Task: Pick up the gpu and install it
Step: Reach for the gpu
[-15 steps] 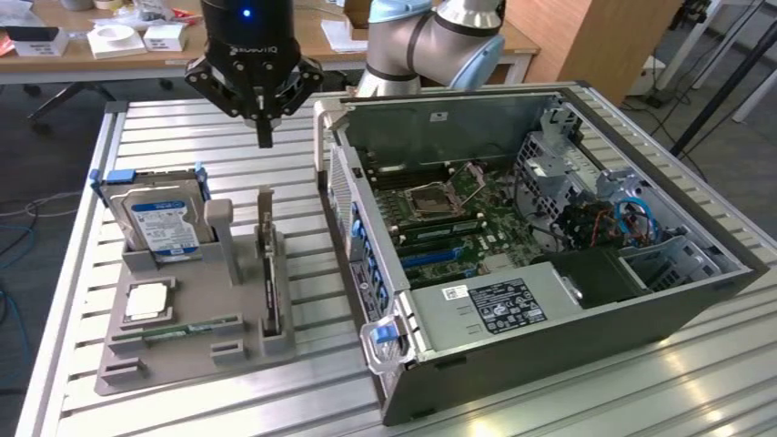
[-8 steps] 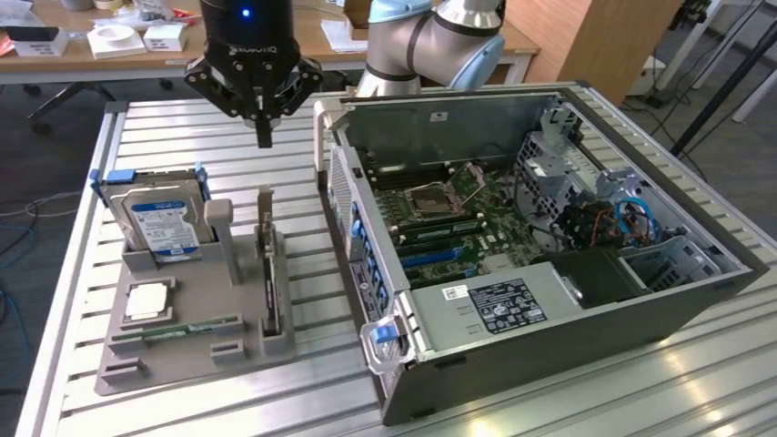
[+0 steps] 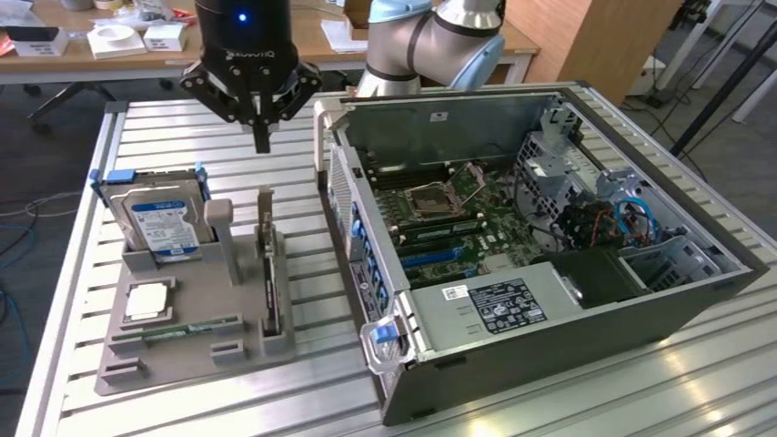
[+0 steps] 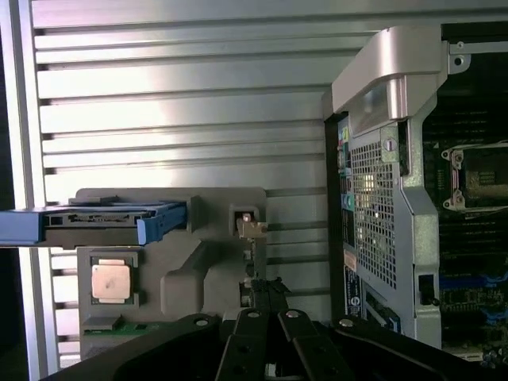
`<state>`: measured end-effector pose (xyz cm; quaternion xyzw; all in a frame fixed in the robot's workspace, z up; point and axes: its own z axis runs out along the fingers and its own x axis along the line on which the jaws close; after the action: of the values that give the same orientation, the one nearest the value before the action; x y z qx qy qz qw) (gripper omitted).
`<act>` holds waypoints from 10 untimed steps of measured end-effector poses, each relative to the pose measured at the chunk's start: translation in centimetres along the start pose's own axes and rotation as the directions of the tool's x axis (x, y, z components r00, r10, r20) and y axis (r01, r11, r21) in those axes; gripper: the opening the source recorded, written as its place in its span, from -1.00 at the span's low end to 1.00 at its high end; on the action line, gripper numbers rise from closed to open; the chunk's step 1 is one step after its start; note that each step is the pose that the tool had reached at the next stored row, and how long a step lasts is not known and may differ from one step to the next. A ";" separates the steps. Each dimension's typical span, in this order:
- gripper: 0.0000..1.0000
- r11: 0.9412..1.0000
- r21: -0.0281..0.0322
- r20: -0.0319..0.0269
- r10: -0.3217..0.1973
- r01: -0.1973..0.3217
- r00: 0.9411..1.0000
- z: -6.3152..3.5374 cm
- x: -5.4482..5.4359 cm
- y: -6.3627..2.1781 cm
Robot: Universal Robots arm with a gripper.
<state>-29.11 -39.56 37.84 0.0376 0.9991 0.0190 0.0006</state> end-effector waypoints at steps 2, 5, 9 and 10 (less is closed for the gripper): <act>-0.80 1.000 0.000 0.000 0.000 0.000 1.000 -0.01 0.2 -0.30; -0.80 1.000 0.000 0.000 0.000 0.000 1.000 -0.04 0.4 -0.94; -0.80 1.000 0.000 0.000 0.000 0.000 1.000 -0.07 0.5 -1.80; -0.80 1.000 0.000 0.000 0.000 0.000 1.000 -0.08 0.5 -2.05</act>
<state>-29.79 -41.57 37.84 0.0376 0.9991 0.0190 0.0007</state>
